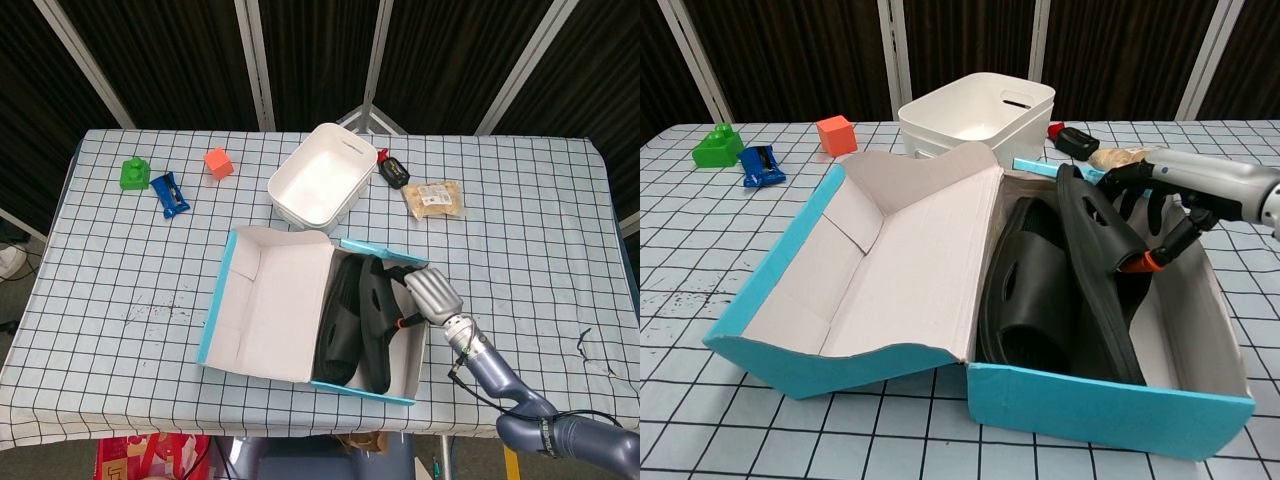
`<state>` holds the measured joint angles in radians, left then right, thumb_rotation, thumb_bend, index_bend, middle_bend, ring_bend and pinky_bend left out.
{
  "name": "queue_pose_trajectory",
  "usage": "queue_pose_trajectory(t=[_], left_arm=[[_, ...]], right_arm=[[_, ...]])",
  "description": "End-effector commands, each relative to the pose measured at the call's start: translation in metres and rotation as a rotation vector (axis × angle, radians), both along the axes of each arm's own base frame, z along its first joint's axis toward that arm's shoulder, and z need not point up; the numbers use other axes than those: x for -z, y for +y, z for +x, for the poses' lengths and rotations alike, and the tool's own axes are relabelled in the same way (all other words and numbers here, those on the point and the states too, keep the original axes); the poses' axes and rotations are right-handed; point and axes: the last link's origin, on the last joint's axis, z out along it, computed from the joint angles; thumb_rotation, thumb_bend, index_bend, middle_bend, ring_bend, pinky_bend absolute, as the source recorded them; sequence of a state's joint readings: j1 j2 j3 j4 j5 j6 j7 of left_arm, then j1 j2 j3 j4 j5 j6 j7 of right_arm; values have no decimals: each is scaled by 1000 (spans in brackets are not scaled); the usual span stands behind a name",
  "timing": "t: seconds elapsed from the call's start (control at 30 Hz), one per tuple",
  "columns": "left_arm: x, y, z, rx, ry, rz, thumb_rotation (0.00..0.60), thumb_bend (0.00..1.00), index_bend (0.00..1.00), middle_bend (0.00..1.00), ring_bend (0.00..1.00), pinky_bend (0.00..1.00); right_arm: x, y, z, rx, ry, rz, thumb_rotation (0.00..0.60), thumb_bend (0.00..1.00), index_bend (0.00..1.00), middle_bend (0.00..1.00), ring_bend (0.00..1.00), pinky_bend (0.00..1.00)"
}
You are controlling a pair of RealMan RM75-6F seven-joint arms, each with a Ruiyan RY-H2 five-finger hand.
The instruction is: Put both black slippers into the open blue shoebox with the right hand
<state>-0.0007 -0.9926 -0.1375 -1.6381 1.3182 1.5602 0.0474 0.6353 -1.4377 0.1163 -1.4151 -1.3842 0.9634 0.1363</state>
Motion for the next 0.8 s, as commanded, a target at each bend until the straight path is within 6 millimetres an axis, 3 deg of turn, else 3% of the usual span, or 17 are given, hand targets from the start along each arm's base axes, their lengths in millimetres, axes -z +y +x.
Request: queue_pose_trajectory(t=[0.03,0.4,0.67,0.8], left_arm=[[1,0,0,0,1,-2,600,370,32,0,0,30],[3,0,2,3,8,-7,600,369,32,0,0,30],[3,0,2,3,7,-4,600,370,32,0,0,30],[2,0,1,1,5,-5,600,370,32,0,0,30]], right_arm=[[-5,-5,0,-15,15,-43,600,389,641,448,355,492],[-5,-8,-17,-78,153,-74,600,390,652,454,356,492],[5,-3,-20,-178,318,-65,600,391,655,459,356,492],[10,1,-17,-163,306,-47,600,391,655,459,356,492]])
